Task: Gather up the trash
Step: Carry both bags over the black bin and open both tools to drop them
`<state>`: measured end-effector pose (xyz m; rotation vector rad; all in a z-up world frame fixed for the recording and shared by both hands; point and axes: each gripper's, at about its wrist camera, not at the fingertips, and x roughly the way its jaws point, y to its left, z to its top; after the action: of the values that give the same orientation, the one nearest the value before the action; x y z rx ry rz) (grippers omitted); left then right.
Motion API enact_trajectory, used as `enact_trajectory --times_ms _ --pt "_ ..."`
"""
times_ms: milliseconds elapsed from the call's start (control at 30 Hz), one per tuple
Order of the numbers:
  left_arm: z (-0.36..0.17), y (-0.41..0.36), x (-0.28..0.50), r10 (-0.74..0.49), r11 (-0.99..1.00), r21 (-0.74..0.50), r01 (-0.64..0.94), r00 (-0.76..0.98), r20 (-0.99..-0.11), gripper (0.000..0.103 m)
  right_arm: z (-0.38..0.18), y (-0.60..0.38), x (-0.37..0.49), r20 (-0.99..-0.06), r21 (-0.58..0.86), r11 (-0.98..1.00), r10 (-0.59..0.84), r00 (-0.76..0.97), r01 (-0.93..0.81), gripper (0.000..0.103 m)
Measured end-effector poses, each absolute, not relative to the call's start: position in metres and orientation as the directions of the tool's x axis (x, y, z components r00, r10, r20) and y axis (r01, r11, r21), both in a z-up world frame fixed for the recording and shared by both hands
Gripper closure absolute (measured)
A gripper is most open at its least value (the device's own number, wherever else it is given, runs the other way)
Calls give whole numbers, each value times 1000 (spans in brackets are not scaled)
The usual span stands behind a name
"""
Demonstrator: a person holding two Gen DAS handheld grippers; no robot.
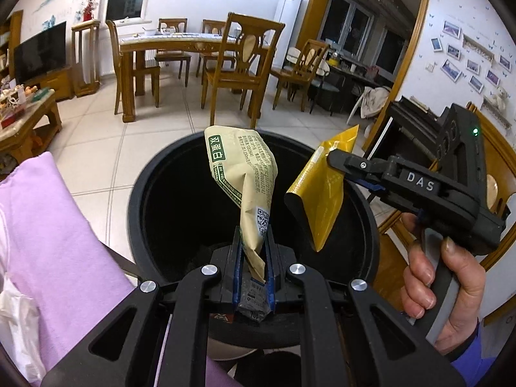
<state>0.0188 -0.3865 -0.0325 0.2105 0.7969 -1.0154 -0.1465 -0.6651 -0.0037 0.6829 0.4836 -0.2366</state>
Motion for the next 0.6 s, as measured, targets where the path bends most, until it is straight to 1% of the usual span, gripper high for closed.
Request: enact_trajectory --times_ms 400,567,600 --pt "-36 -393 18 -659 533 -181 826 272 -701 90 -16 -661 -140 -514 539 756 -54 856 372 73" --pt "-35 -393 16 -657 532 -177 828 273 -703 88 -16 -648 -137 -522 540 751 -56 851 380 72" --pt "-36 -394 16 -656 532 -175 828 273 -704 87 -17 -647 -137 -523 541 750 -55 851 381 70"
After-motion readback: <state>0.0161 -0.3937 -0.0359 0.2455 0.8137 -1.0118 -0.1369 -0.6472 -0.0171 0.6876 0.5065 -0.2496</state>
